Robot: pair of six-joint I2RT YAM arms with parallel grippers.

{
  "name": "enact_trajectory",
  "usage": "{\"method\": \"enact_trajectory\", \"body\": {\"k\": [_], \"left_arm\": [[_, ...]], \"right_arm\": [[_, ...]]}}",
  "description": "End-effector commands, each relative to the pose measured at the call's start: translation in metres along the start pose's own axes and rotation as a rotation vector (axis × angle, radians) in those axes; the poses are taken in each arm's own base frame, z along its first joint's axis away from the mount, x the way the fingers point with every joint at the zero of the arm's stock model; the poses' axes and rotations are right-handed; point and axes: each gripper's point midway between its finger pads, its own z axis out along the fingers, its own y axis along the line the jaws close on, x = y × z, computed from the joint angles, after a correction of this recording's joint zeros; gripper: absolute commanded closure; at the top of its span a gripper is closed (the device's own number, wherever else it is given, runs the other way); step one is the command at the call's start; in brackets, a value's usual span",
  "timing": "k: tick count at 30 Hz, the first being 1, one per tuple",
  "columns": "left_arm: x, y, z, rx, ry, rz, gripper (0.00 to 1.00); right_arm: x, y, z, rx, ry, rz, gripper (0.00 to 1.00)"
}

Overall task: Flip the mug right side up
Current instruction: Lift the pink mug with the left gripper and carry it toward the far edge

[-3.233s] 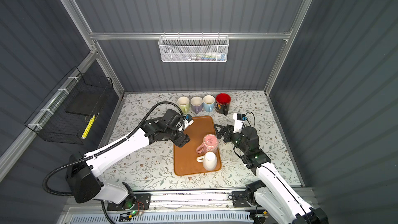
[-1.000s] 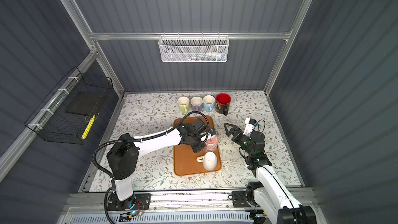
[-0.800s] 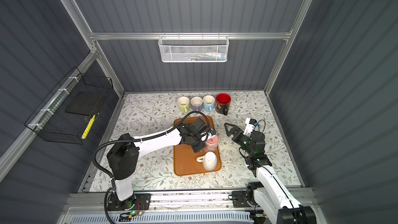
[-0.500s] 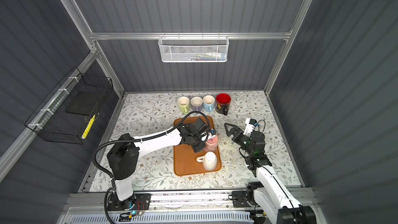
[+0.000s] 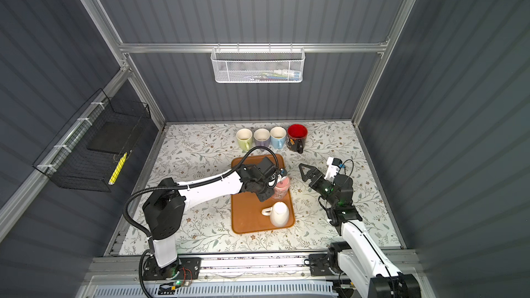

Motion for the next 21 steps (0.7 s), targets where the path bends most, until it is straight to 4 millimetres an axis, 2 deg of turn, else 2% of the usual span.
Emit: {"method": "enact_trajectory", "body": {"k": [1, 6, 14, 21], "left_arm": [[-0.031, 0.018, -0.036, -0.073, -0.135, -0.072, 1.0], [-0.036, 0.034, -0.051, -0.112, -0.164, -0.148, 1.0], [-0.042, 0.047, -0.079, -0.136, -0.228, -0.234, 1.0], [-0.052, 0.065, -0.114, -0.116, -0.339, -0.382, 1.0]], "right_arm": [[0.001, 0.0, -0.001, -0.006, -0.002, 0.0, 0.01], [0.0, 0.0, -0.001, -0.01, -0.002, -0.002, 0.01], [0.0, 0.001, -0.001, -0.013, -0.001, 0.0, 0.01], [0.001, 0.003, -0.001, -0.028, 0.005, -0.002, 0.01]]}}
